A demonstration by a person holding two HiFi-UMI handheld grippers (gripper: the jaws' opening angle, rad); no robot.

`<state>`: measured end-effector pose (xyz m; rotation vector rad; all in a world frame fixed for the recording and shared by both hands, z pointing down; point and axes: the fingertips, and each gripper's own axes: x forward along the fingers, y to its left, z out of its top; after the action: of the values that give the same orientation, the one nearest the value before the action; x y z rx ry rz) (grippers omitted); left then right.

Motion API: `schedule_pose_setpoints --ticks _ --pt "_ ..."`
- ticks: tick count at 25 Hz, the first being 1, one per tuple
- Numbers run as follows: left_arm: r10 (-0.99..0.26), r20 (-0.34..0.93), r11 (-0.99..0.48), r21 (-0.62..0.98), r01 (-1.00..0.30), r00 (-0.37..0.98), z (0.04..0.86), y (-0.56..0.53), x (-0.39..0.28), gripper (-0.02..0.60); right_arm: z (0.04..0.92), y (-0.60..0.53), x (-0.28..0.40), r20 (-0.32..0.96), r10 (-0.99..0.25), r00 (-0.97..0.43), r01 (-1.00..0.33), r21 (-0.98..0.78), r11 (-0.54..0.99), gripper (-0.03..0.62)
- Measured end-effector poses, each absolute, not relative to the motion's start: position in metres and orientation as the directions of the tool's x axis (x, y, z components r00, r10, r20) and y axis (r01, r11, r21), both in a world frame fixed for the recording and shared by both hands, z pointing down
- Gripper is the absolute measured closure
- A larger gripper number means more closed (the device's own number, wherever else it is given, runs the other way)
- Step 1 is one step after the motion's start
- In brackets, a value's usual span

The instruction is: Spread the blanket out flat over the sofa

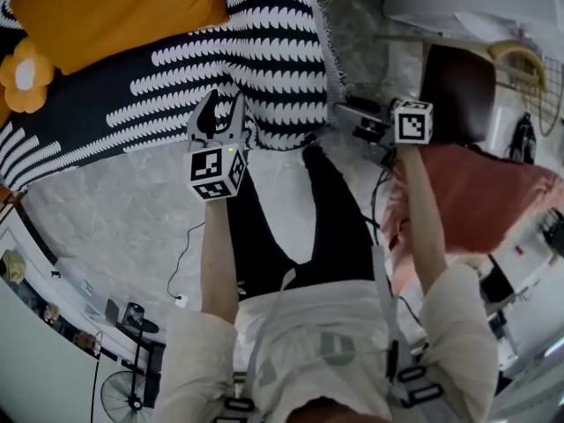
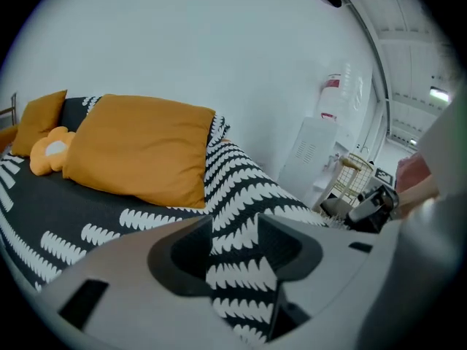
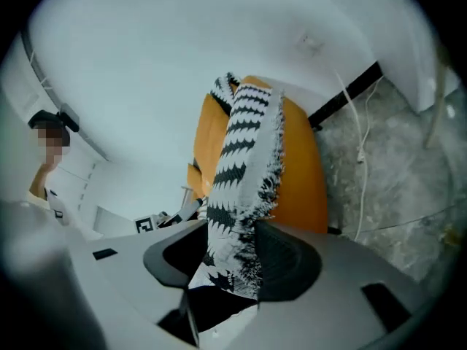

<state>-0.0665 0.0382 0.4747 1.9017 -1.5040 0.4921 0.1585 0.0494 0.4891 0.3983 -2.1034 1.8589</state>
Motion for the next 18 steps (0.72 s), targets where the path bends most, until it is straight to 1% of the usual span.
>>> schedule_pose_setpoints --ticks 1,2,5,7,8,9,12,13,15,16,18 --pt "-0.709 0.646 -0.137 0.267 -0.954 0.282 0.477 0.037 -0.071 0.387 0.486 0.046 0.168 0.45 -0.062 -0.891 -0.455 -0.881 0.132 0.414" --pt "-0.703 0.644 -0.156 0.274 -0.949 0.301 0.48 0.036 -0.076 0.387 0.481 0.043 0.177 0.499 -0.135 -0.856 -0.515 -0.845 0.142 0.414" --pt "-0.668 0.635 -0.235 0.317 -0.919 0.389 0.483 0.034 -0.094 0.387 0.448 0.032 0.19 0.608 -0.419 -0.675 -0.712 -0.685 0.154 0.416" --pt "-0.627 0.625 -0.32 0.336 -0.886 0.464 0.481 0.03 -0.105 0.387 0.418 0.041 0.179 0.617 -0.595 -0.516 -0.81 -0.576 0.105 0.416" --pt "-0.603 0.626 -0.37 0.33 -0.869 0.494 0.479 0.03 -0.111 0.387 0.405 0.051 0.169 0.612 -0.663 -0.431 -0.848 -0.526 0.066 0.419" --pt "-0.583 0.626 -0.417 0.316 -0.852 0.517 0.477 0.029 -0.116 0.387 0.395 0.063 0.156 0.606 -0.716 -0.348 -0.879 -0.476 0.024 0.44" --pt "-0.562 0.622 -0.512 0.256 -0.82 0.545 0.468 0.022 -0.133 0.393 0.384 0.094 0.112 0.586 -0.802 -0.116 -0.929 -0.349 -0.121 0.555" --pt "-0.568 0.628 -0.523 0.222 -0.823 0.531 0.468 0.018 -0.14 0.418 0.386 0.102 0.096 0.583 -0.81 -0.06 -0.937 -0.312 -0.156 0.57" --pt "-0.586 0.654 -0.533 0.133 -0.836 0.478 0.474 0.011 -0.152 0.562 0.393 0.112 0.058 0.574 -0.819 0.003 -0.955 -0.241 -0.173 0.585" --pt "-0.587 0.665 -0.543 0.098 -0.834 0.461 0.478 0.009 -0.154 0.571 0.396 0.112 0.038 0.564 -0.826 0.011 -0.965 -0.209 -0.156 0.586" --pt "-0.576 0.668 -0.585 0.065 -0.809 0.47 0.489 0.002 -0.149 0.575 0.405 0.099 -0.001 0.527 -0.85 -0.001 -0.983 -0.156 -0.096 0.586"
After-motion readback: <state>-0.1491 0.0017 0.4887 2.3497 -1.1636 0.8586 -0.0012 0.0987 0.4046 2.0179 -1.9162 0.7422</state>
